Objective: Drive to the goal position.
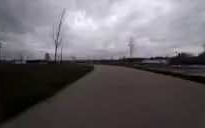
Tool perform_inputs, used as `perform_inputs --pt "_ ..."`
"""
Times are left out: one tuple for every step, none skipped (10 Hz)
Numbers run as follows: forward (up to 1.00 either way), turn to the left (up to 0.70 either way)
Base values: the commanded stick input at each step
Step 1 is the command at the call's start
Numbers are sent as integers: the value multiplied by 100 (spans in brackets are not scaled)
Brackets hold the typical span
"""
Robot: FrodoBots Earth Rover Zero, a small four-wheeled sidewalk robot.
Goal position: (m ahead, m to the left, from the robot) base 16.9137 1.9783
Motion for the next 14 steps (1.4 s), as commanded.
perform_inputs --pt "100 0" --pt "100 0" --pt "100 0" --pt "100 0" --pt "100 0" --pt "100 0" --pt "100 0" --pt "100 0" --pt "100 0" --pt "100 0" --pt "100 0" --pt "100 0" --pt "100 0" --pt "100 0"
